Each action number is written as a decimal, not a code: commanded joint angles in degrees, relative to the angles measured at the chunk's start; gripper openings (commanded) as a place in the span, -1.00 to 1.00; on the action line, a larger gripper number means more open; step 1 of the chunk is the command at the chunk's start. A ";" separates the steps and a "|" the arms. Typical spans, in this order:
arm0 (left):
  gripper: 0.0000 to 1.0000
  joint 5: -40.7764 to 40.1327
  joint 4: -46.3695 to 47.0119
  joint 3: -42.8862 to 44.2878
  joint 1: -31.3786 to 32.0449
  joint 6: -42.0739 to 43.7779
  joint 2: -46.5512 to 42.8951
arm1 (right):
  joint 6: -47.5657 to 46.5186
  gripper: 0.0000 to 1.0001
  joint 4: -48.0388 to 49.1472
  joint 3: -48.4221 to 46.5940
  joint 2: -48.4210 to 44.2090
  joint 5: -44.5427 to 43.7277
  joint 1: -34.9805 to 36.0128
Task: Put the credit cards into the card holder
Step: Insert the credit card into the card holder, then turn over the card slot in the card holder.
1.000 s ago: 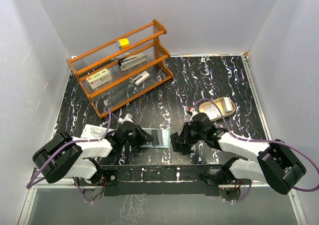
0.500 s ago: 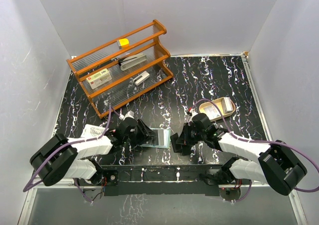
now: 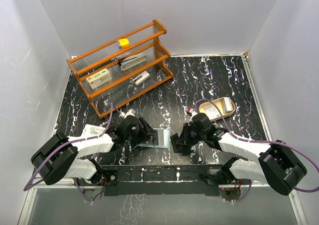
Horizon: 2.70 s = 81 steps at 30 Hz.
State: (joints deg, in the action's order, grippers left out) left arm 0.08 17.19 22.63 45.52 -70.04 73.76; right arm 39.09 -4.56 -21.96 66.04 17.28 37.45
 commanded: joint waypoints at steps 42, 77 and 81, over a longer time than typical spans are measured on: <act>0.06 6.11 -11.31 4.49 -4.36 4.64 -6.09 | -5.10 -1.00 -14.69 -14.70 -0.81 -6.07 0.41; 0.33 14.83 1.32 -3.99 -13.24 5.91 -6.76 | 0.91 -1.00 6.39 -15.03 15.69 5.57 3.67; 0.34 14.30 1.07 -4.12 -13.12 5.98 -6.39 | 1.06 -1.00 7.83 -13.93 16.82 6.01 3.74</act>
State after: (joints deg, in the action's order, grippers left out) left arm 14.79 17.58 18.24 32.71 -64.93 67.31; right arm 40.25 -1.45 -37.32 81.60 22.15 40.84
